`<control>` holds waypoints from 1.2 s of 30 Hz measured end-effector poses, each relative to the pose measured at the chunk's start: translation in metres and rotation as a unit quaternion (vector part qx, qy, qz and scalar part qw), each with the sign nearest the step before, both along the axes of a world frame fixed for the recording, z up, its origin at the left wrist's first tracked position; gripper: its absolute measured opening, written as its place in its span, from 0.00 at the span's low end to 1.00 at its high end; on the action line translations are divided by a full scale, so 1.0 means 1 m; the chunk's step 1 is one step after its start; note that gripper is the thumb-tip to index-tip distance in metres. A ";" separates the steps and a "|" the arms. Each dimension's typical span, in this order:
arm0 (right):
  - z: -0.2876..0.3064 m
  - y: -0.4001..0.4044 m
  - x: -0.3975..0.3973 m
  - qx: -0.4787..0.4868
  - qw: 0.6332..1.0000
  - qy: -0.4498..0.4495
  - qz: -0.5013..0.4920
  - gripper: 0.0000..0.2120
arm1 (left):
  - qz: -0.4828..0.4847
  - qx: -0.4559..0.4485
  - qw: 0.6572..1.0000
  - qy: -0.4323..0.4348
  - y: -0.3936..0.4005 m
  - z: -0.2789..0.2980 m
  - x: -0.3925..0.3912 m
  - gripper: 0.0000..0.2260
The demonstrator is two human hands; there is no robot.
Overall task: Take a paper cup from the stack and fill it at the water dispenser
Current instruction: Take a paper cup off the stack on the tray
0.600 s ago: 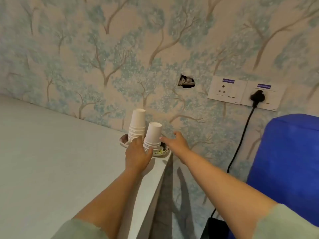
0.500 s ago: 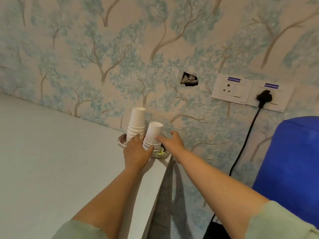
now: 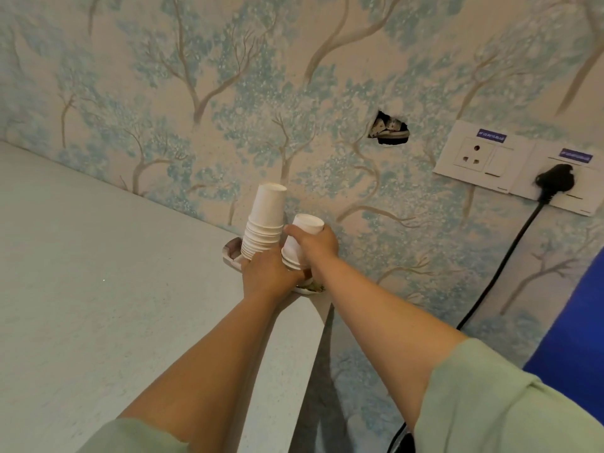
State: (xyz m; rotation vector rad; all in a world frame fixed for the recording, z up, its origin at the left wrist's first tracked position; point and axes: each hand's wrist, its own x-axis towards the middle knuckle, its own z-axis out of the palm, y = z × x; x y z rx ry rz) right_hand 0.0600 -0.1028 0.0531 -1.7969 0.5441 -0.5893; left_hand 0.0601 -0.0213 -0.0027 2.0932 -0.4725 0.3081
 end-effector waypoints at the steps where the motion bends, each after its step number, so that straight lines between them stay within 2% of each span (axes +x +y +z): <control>1: 0.001 0.000 -0.001 0.005 1.000 -0.016 0.000 0.30 | -0.001 -0.007 1.000 0.001 0.000 -0.001 0.000 0.12; 4: 0.007 0.000 -0.003 0.007 0.999 -0.043 0.000 0.29 | 0.001 -0.019 1.000 -0.005 0.000 -0.001 0.000 0.16; 8: 0.011 -0.001 -0.009 -0.008 1.000 -0.027 0.009 0.29 | -0.025 -0.068 0.997 0.013 0.004 0.002 -0.002 0.23; 11: 0.007 0.000 -0.011 -0.005 1.000 -0.010 0.022 0.31 | -0.043 -0.082 0.996 0.017 0.005 0.002 -0.003 0.18; 14: 0.002 0.000 -0.011 -0.007 1.000 -0.023 0.020 0.29 | -0.039 -0.068 0.997 0.018 0.004 0.000 -0.001 0.14; 17: -0.001 -0.001 -0.012 0.004 0.998 -0.053 0.015 0.24 | -0.029 -0.056 0.998 0.019 0.002 -0.001 0.002 0.16; 25: -0.001 0.001 -0.010 0.039 0.994 -0.098 0.018 0.21 | -0.017 -0.054 0.998 0.012 -0.001 -0.006 0.007 0.16; 31: 0.024 0.001 -0.008 0.060 0.988 -0.141 0.008 0.20 | -0.011 -0.047 0.999 0.012 0.000 -0.010 0.008 0.23; 36: 0.039 -0.002 -0.014 0.080 0.983 -0.166 -0.023 0.24 | 0.000 -0.029 1.000 0.002 0.000 -0.010 0.008 0.28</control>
